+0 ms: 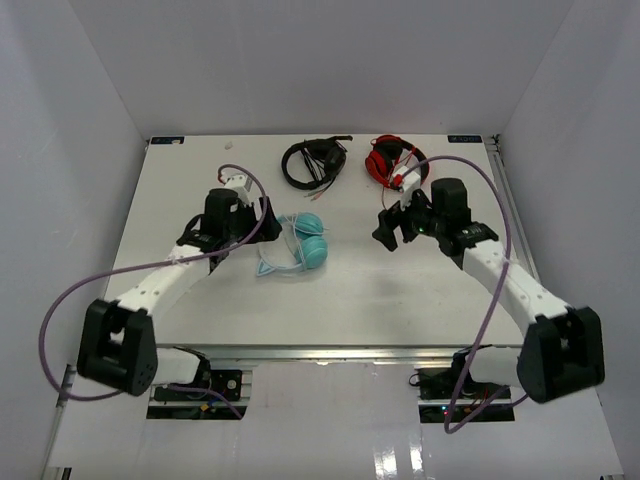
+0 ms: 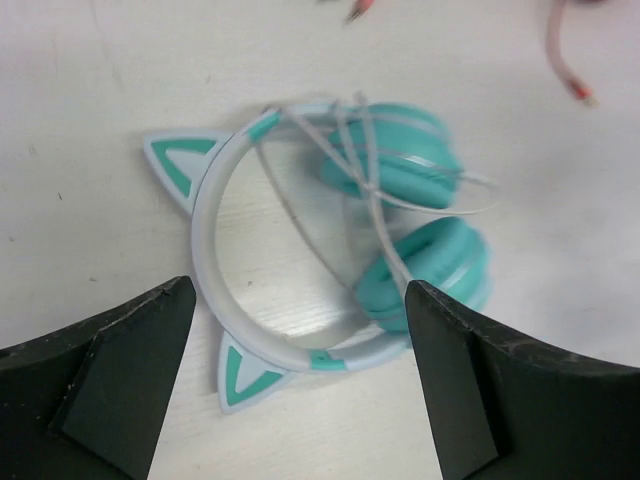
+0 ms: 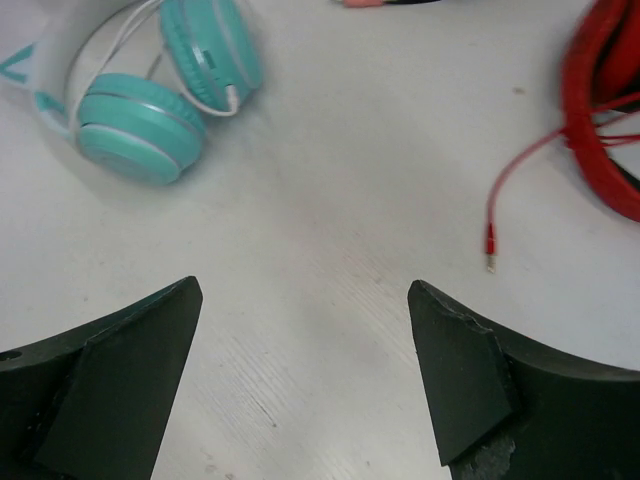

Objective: Wrap the headphones

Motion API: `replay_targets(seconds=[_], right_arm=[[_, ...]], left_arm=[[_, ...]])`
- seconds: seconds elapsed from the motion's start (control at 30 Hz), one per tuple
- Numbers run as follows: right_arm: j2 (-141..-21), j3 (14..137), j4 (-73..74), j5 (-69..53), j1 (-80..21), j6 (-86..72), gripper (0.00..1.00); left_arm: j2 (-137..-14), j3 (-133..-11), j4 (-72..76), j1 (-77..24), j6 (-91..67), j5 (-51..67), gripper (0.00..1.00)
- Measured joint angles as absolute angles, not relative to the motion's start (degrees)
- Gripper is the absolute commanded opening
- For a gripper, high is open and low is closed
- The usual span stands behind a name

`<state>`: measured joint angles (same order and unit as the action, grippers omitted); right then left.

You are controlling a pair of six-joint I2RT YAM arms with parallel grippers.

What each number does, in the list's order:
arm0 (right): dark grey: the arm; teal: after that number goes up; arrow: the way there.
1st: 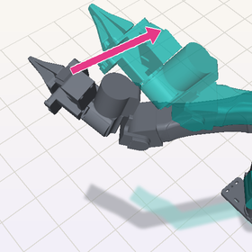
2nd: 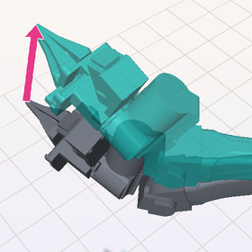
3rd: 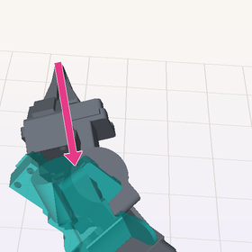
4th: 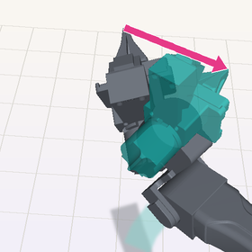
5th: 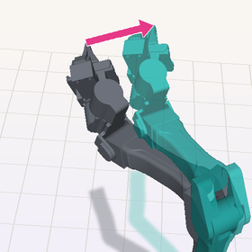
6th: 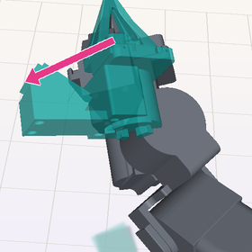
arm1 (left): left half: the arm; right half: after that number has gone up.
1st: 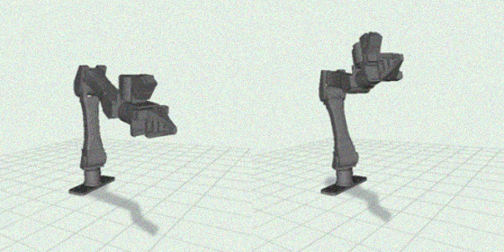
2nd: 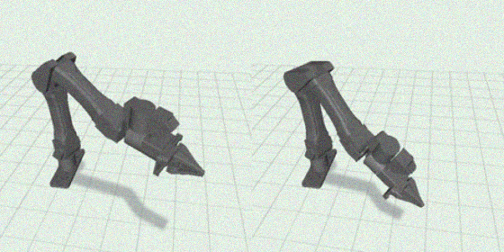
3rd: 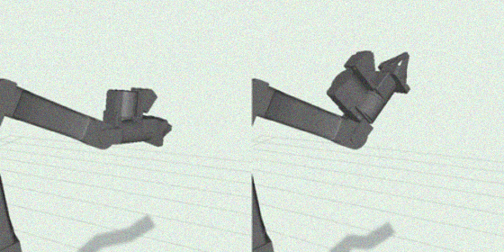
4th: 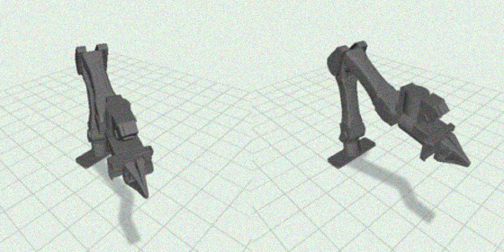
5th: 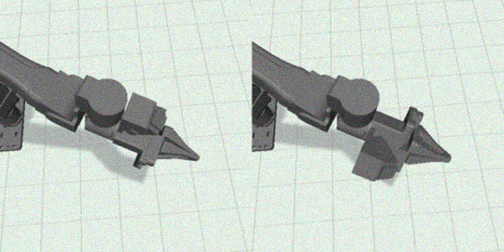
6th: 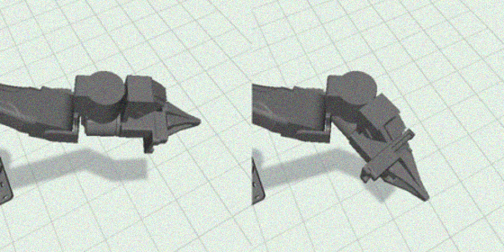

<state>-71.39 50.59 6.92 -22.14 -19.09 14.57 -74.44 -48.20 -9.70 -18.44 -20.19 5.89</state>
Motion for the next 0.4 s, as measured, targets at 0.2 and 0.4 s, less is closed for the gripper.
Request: replay_targets(seconds=[0.2, 0.4], right_arm=[[-53.1, 42.2, 9.5, -9.8, -18.5, 13.6, 0.90], [-43.1, 39.2, 13.4, -5.1, -17.8, 10.8, 0.90]], left_arm=[[-45.0, -44.7, -13.6, -18.4, -16.3, 11.4, 0.98], [-15.3, -33.6, -17.7, -18.5, -15.2, 14.5, 0.98]])
